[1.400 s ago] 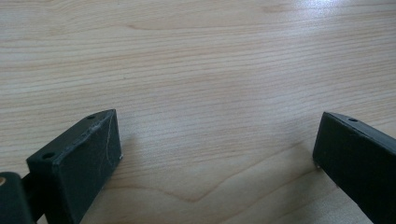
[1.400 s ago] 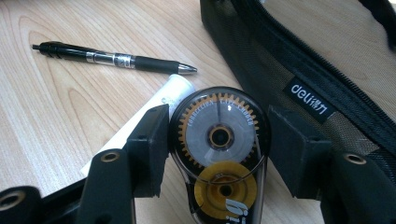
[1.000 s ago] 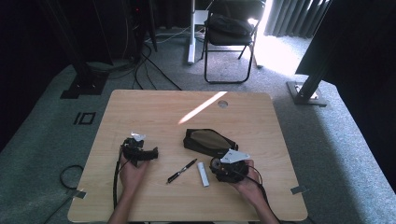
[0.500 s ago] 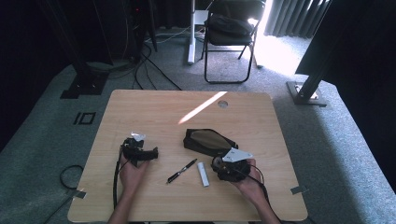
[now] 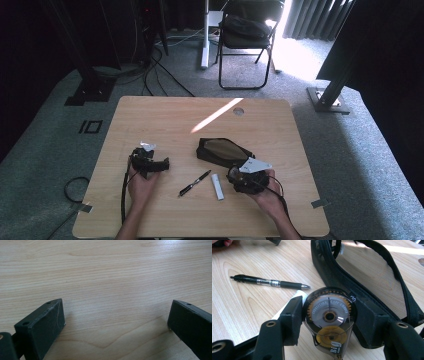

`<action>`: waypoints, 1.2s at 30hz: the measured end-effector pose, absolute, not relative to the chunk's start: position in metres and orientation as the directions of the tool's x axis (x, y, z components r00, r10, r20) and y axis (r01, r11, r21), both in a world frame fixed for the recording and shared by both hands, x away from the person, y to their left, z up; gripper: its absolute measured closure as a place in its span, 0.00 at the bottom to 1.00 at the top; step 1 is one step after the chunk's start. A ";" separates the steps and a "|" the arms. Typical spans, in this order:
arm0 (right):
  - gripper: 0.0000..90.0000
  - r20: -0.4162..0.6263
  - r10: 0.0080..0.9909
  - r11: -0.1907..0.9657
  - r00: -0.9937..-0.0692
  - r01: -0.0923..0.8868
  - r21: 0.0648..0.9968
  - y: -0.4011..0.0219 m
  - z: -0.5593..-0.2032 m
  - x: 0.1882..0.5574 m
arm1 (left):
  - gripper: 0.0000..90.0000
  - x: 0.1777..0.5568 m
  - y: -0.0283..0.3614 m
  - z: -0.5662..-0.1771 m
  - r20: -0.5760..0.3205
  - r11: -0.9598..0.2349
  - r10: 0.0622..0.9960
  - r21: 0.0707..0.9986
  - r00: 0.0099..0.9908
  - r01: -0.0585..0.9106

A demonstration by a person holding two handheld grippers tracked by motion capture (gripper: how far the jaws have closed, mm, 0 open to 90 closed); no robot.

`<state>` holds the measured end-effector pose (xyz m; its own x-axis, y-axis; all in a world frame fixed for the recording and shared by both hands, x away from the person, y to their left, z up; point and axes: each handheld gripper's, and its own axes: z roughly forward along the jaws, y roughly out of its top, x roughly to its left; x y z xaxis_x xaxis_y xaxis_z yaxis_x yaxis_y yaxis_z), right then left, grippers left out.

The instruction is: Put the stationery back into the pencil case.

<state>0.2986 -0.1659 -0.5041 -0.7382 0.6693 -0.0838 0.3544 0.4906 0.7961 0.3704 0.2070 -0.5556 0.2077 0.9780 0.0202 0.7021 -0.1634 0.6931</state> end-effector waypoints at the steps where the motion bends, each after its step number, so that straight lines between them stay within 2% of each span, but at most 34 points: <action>1: 0.46 -0.084 0.669 0.490 -0.738 0.353 0.797 -0.166 -0.504 0.299 | 0.01 0.370 0.207 -0.556 0.020 -0.163 0.978 0.693 0.208 0.702; 36: 0.46 -0.090 0.678 0.478 -0.729 0.345 0.808 -0.170 -0.495 0.299 | 0.01 0.370 0.207 -0.556 0.020 -0.163 0.978 0.693 0.208 0.702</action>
<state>0.2986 -0.1700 -0.4950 -0.7294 0.6781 -0.0900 0.3446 0.4778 0.8080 0.3704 0.2069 -0.5556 0.2075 0.9780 0.0200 0.7021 -0.1631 0.6931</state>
